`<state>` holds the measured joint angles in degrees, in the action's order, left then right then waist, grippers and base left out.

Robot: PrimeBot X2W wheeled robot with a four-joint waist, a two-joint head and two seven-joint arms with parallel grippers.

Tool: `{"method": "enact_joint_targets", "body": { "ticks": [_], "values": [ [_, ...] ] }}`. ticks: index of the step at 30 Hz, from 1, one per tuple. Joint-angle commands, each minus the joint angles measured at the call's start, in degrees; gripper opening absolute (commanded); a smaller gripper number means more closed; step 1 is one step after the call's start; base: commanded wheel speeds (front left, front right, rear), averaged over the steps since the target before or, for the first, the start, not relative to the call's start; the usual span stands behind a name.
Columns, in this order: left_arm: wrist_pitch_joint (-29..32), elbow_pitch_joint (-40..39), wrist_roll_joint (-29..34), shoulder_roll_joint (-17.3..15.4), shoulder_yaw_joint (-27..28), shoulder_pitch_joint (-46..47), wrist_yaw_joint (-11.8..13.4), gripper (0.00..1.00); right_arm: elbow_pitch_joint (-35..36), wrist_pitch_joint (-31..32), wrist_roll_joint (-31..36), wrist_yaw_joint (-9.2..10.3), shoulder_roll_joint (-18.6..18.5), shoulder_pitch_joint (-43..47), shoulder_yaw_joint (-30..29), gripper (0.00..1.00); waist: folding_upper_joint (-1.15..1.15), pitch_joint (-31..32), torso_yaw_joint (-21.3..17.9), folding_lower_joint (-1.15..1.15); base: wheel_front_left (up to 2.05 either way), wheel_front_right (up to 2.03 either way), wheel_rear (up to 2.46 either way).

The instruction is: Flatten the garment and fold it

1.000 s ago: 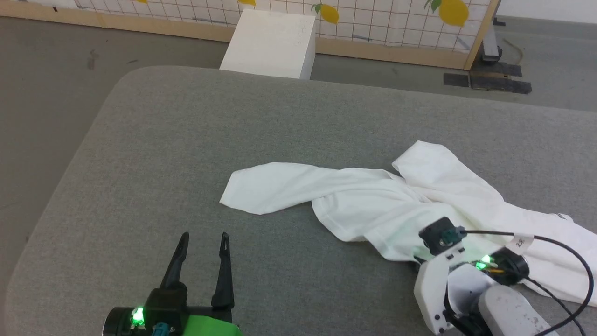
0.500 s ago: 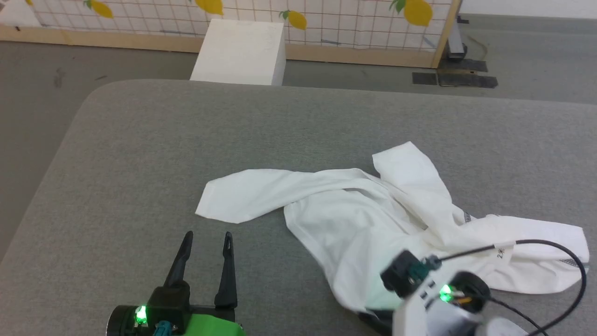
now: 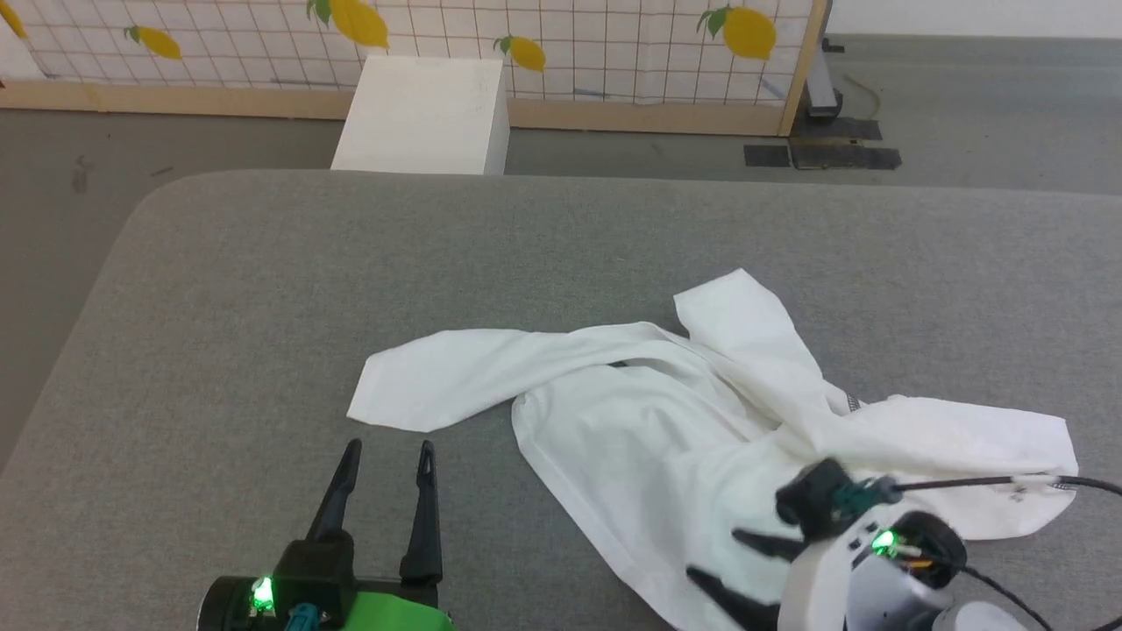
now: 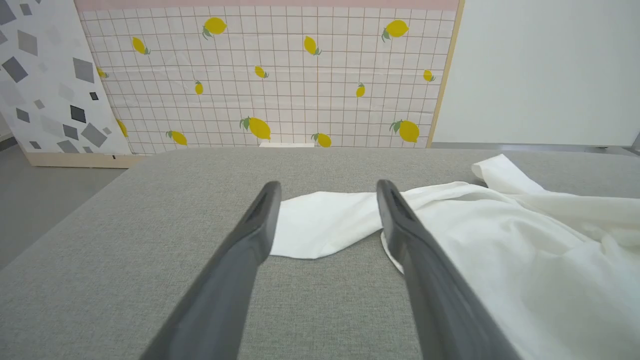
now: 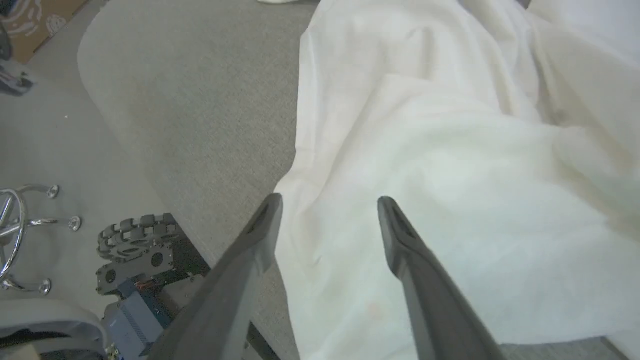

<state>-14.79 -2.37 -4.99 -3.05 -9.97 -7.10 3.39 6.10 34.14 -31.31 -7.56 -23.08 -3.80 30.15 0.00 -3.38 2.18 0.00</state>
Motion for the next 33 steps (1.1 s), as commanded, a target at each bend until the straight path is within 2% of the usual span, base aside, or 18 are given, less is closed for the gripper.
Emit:
{"method": "enact_joint_targets", "body": {
  "ticks": [1, 4, 6, 13, 15, 17, 21, 26, 33],
  "values": [
    [-0.2, 0.0, 0.5, 0.1, 0.3, -0.3, -0.5, 1.00, 0.7, -1.8, 0.2, 0.08, 1.0, 0.5, -1.9, 1.00, 0.00, 0.5, -0.4, 0.00, 0.00, 0.00, 0.00],
    [-0.2, -0.4, 0.8, 0.0, 0.6, -0.6, -0.6, 1.00, 2.0, -6.2, 1.5, 0.08, 3.9, 1.4, -7.8, 1.00, 0.00, 0.9, -0.6, 0.00, 0.00, 0.00, 0.00],
    [-0.2, -0.8, 1.0, -0.2, 0.9, -0.7, -0.7, 1.00, 2.9, -10.6, 3.6, 0.08, 7.2, 2.5, -13.6, 1.00, 0.00, 1.0, -0.8, 0.00, 0.00, 0.00, 0.00],
    [-0.2, -2.0, 1.3, -0.5, 2.1, -1.3, -0.6, 1.00, 6.0, -26.2, 19.2, 0.08, 18.9, 8.8, -33.0, 1.00, 0.00, 0.6, -2.1, 0.00, 0.00, 0.00, 0.00],
    [-0.2, -2.2, 1.0, -0.5, 2.1, -1.6, -0.5, 1.00, 5.6, -30.2, 21.9, 0.08, 19.9, 11.0, -36.7, 1.00, 0.00, 0.3, -2.5, 0.00, 0.00, 0.00, 0.00],
    [-0.2, -2.3, 0.8, -0.4, 2.0, -2.0, -0.4, 1.00, 4.0, -33.7, 20.7, 0.08, 20.1, 13.0, -39.3, 1.00, 0.00, 0.2, -3.0, 0.00, 0.00, 0.00, 0.00],
    [-0.2, -2.2, 0.3, -0.2, 1.8, -2.8, 0.1, 1.00, -0.6, -38.1, 17.5, 0.08, 20.2, 15.6, -40.3, 1.00, 0.00, 0.1, -4.0, 0.00, 0.00, 0.00, 0.00],
    [-0.2, -1.7, 0.8, -0.2, 1.9, -2.1, 0.1, 1.00, -2.9, -40.0, 17.5, 0.08, 20.2, 15.0, -39.5, 1.00, 0.00, 0.0, -4.9, 0.00, 0.00, 0.00, 0.00],
    [0.5, 1.6, 2.6, -3.4, 1.5, 2.7, -2.2, 1.00, -2.7, -40.0, 18.1, 0.08, 20.2, 13.1, -39.7, 1.00, 0.00, -1.2, -5.2, 0.00, 0.00, 0.00, 0.00]
  ]
}}
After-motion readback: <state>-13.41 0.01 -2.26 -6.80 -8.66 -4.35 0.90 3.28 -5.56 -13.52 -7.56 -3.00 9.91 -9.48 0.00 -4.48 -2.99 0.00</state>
